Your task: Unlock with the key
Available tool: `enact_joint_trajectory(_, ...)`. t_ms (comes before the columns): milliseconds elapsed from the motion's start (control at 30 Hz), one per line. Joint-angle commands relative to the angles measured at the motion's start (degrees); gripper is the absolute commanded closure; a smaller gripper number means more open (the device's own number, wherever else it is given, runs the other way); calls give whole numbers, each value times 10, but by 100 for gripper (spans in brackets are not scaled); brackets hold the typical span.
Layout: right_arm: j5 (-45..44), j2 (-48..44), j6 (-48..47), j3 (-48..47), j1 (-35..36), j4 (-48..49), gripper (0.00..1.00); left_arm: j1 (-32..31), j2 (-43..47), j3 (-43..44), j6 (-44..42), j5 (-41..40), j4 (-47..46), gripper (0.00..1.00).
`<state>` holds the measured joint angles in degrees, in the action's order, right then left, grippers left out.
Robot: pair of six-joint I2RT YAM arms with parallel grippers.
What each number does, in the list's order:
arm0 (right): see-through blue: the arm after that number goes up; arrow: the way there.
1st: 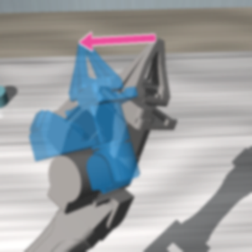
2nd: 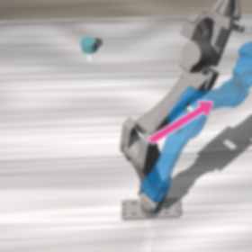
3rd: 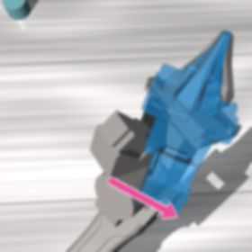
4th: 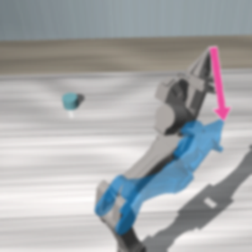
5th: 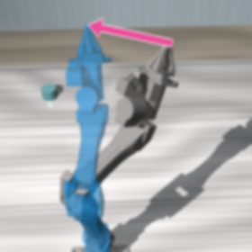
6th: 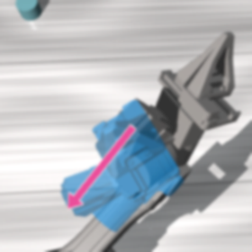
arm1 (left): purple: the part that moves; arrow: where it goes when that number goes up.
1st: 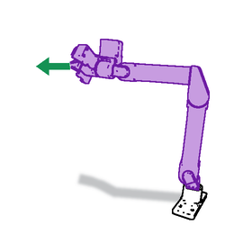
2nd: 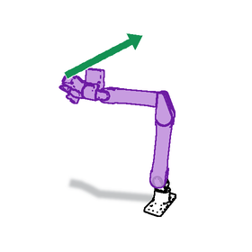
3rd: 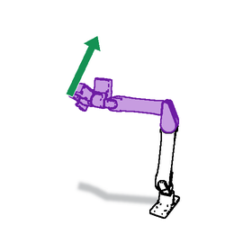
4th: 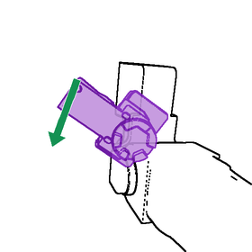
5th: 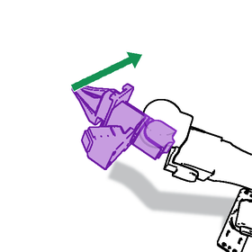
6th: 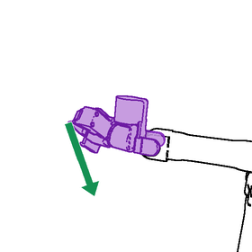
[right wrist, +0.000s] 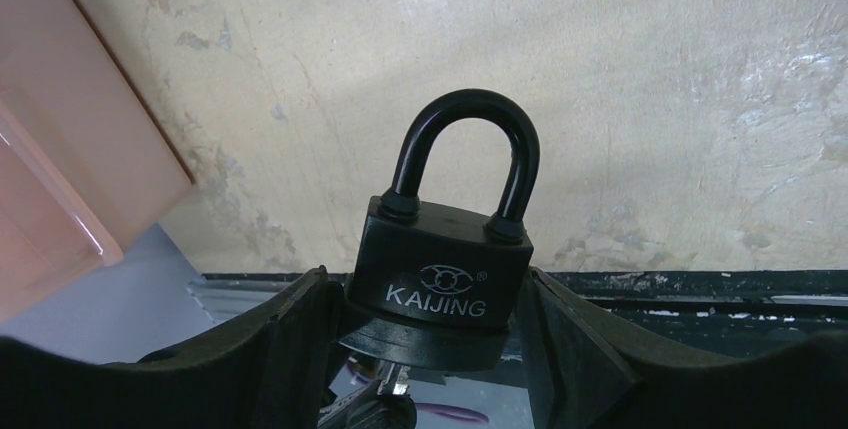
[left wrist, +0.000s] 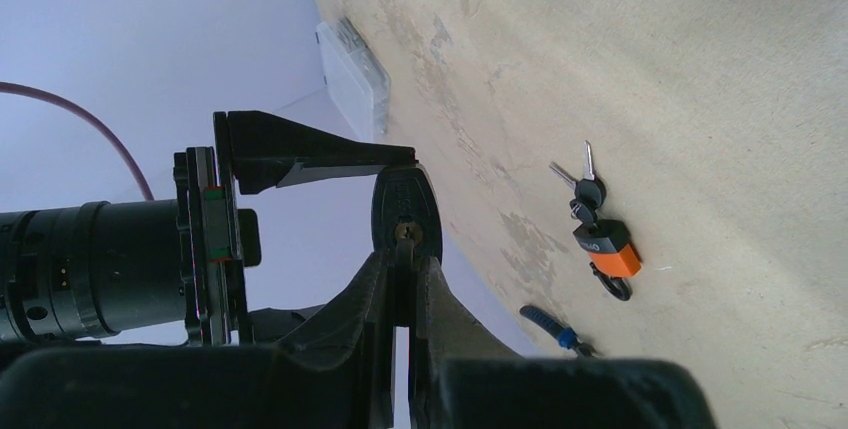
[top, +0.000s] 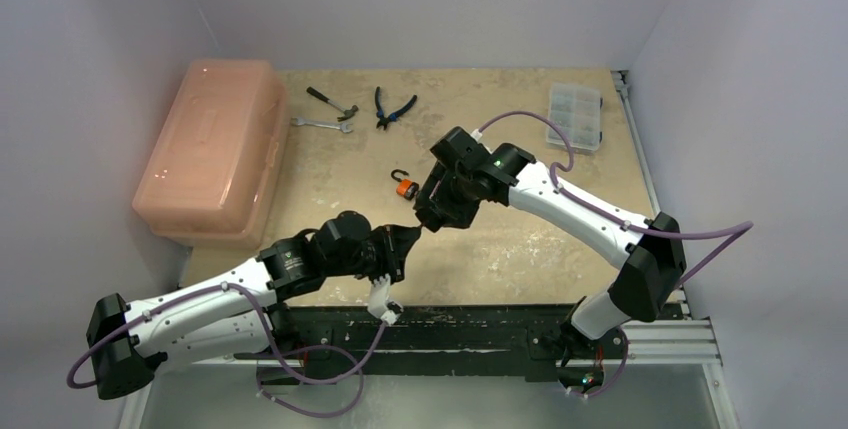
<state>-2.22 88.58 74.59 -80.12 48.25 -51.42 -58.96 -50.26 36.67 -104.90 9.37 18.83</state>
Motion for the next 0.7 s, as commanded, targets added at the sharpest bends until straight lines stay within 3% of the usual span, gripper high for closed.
enact_joint_trajectory(0, 24, -19, 21, -28, 18, 25, 100, 0, -11, 23, 30, 12, -12, 100)
enact_joint_trajectory(333, 24, -19, 22, -33, 24, 27, 100, 0, -14, 17, 55, 19, -36, 100)
enact_joint_trajectory(667, 20, -18, 16, -33, 28, 33, 100, 0, -20, 26, 2, -28, 5, 100)
